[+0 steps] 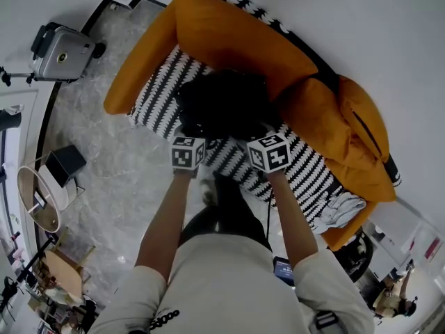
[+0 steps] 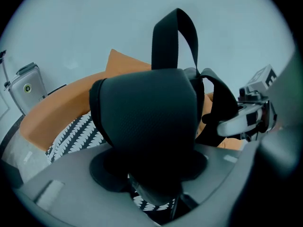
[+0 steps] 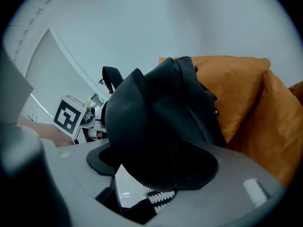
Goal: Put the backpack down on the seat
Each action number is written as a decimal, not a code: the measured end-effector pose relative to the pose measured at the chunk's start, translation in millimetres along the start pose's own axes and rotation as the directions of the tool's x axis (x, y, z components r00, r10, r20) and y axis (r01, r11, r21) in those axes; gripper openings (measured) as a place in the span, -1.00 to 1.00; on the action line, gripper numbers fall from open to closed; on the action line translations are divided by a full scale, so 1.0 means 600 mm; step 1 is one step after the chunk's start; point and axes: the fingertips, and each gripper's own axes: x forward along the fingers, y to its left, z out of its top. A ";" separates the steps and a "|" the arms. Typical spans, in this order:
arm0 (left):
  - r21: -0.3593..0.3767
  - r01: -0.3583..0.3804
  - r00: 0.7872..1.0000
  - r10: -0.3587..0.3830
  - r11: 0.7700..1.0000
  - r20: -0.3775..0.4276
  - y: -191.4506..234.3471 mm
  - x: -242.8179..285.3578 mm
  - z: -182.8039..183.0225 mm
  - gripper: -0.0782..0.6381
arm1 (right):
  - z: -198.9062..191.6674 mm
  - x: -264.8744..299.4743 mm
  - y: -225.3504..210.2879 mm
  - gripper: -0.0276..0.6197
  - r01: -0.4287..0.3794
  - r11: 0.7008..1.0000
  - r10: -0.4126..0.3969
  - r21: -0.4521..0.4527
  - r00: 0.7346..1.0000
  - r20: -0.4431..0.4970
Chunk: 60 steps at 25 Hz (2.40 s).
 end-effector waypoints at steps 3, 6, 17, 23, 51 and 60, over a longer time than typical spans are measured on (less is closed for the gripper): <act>-0.012 0.003 1.000 -0.004 1.000 -0.014 0.000 0.002 -0.008 -0.07 | -0.005 0.001 -0.003 0.15 -0.001 1.000 0.001 0.007 1.000 0.001; -0.022 0.005 1.000 -0.005 1.000 -0.024 -0.003 0.004 -0.020 0.03 | -0.014 0.000 -0.008 0.19 0.005 1.000 -0.005 0.012 1.000 0.000; -0.088 -0.030 0.999 0.027 0.996 -0.038 0.023 -0.003 -0.044 0.28 | -0.017 0.009 0.000 0.31 0.005 1.000 -0.005 0.000 1.000 -0.017; -0.106 -0.048 0.998 0.043 0.993 -0.045 0.036 -0.014 -0.057 0.32 | -0.020 0.016 0.012 0.35 -0.023 1.000 0.023 0.013 0.999 -0.022; -0.162 -0.132 0.988 0.143 0.978 0.059 0.102 -0.216 -0.121 0.26 | -0.021 -0.170 0.007 0.30 0.158 0.984 -0.171 0.078 0.965 0.199; -0.091 -0.246 0.928 0.261 0.965 0.266 0.148 -0.374 -0.050 0.01 | -0.015 -0.298 0.040 -0.06 0.287 0.956 -0.289 0.057 0.897 0.335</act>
